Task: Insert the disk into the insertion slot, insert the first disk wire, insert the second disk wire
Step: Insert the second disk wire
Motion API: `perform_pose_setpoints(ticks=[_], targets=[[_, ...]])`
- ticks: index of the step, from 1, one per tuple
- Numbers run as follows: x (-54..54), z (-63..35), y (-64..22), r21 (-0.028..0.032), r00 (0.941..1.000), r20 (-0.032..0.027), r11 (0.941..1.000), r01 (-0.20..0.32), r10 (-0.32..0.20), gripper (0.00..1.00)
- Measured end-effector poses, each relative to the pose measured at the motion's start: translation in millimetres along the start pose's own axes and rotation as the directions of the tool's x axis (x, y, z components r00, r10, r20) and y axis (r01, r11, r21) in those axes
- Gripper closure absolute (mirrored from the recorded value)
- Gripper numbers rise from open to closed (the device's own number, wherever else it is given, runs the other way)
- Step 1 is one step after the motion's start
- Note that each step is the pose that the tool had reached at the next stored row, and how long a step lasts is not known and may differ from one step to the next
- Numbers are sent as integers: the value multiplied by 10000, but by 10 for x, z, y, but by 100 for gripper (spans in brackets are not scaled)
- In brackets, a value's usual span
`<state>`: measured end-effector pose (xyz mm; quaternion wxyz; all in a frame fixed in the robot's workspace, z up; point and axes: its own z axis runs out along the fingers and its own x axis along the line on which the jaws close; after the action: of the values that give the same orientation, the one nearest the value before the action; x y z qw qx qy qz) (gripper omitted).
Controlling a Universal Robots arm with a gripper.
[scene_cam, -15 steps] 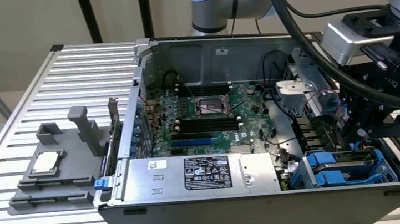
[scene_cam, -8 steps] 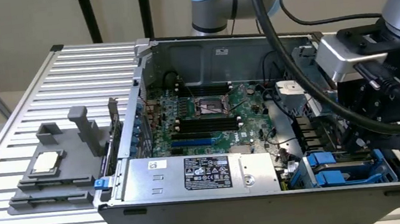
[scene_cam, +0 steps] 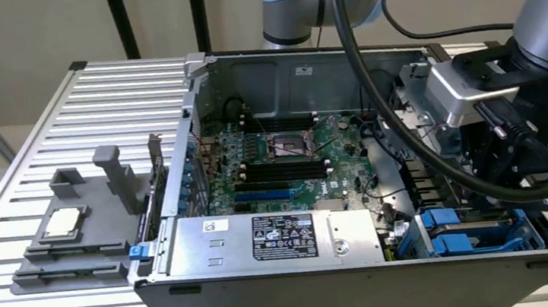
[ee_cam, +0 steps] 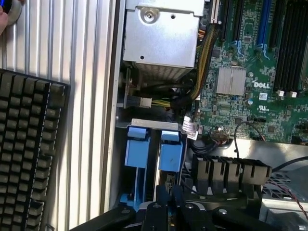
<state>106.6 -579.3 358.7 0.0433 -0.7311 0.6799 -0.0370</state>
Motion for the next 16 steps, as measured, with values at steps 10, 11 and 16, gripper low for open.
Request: perform_pose_setpoints(ticks=[10,11,16], targets=[[2,125,16,153,9997,261,9999,-36,32,84],[3,133,17,164,9996,289,9999,-41,36,84],[2,162,19,202,9990,438,9998,-63,54,84]])
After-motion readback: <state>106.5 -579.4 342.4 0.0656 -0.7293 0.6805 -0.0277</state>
